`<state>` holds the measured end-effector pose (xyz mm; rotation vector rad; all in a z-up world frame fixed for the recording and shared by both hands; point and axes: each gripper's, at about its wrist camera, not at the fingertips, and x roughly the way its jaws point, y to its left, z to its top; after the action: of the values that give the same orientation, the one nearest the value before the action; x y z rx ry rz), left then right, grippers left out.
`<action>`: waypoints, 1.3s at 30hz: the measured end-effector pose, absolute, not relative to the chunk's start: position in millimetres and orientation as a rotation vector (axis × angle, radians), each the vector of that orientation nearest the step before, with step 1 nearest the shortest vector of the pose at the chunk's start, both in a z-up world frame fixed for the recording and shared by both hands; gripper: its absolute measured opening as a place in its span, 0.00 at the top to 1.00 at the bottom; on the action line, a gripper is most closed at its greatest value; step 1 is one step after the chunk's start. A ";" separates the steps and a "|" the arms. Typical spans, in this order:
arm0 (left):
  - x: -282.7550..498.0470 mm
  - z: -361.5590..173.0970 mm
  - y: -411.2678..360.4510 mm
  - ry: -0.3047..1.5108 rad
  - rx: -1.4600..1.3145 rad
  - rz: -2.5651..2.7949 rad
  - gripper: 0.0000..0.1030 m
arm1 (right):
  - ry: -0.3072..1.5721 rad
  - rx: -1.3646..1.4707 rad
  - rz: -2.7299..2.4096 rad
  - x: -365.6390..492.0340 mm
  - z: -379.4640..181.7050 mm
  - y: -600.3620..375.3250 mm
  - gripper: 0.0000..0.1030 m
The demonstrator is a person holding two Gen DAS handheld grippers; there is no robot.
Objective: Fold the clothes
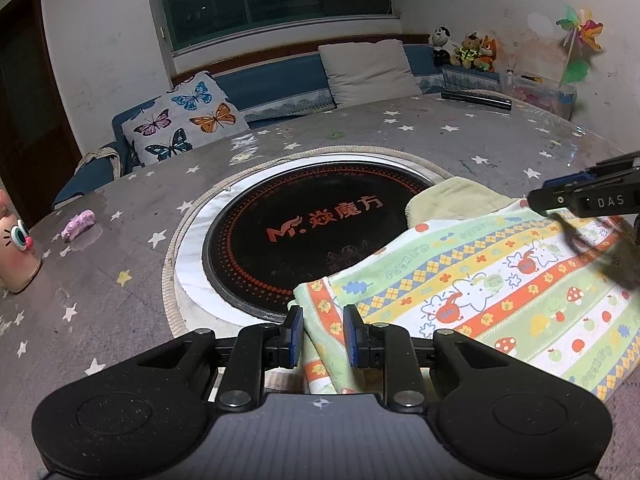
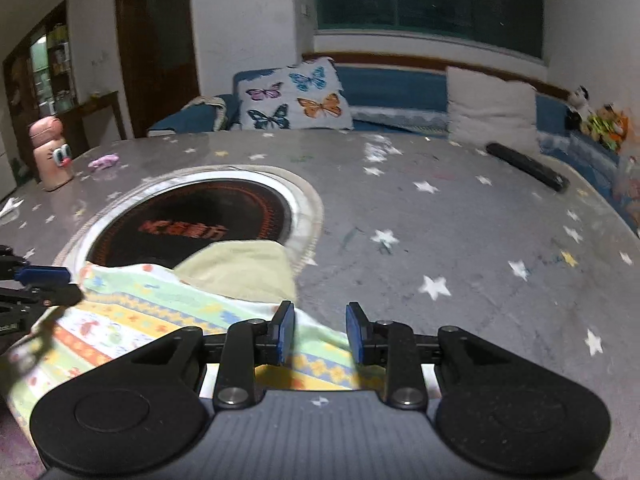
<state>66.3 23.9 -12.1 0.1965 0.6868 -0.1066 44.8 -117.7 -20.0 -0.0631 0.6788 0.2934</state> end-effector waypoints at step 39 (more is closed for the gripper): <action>33.1 2.1 68.1 0.699 0.096 0.010 0.48 | 0.606 -0.349 0.743 -64.2 5.2 -11.4 0.63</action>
<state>33.1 68.1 2.1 0.0957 0.6987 0.0098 -64.2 -11.4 5.2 -0.3489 0.6055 0.7435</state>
